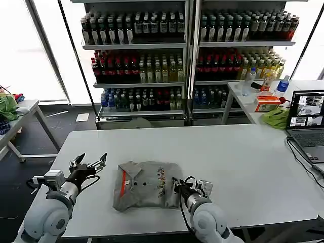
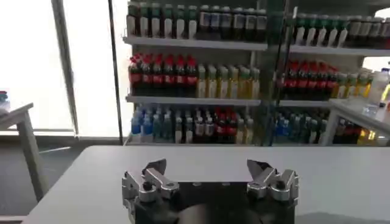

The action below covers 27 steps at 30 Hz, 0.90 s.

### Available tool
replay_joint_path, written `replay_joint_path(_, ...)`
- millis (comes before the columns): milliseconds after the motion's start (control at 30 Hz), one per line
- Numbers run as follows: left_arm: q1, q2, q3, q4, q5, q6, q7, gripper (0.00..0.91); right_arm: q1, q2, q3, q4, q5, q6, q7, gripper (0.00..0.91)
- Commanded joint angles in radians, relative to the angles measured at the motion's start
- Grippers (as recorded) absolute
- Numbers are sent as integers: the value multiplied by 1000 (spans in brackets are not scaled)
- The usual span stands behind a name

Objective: Fold and organize the clothes.

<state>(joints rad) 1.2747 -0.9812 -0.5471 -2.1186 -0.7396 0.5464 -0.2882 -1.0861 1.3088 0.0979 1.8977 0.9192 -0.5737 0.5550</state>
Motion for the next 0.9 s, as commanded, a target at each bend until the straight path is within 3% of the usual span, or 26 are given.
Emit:
replay_joint_path(33, 2, 2, -9, -3, 3, 5, -4, 907, 11, -40, 34, -4, -1, -5, -13, 0)
replay_joint_path(367, -2, -7, -15, 1, 5, 4, -3, 907, 43, -177, 108, -11, -23, -7, -80, 0)
replay_joint_path(700, -2, -26, -16, 3, 5, 0, -3, 907, 74, -240, 146, -80, -104, -5, -110, 0)
replay_joint_path(733, -1, -29, -15, 1, 5, 1, -3, 907, 76, -244, 149, -86, -118, -5, -109, 121)
replay_joint_path(767, 1, -31, -13, 0, 6, 1, -3, 907, 76, -245, 151, -90, -124, -5, -107, 595)
replay_joint_path(800, 2, -34, -10, -2, 7, 1, -3, 907, 72, -246, 153, -88, -133, -5, -105, 907)
replay_joint_path(900, 5, -37, -7, -5, 8, 4, -2, 907, 59, -234, 163, -75, -202, -4, -111, 907)
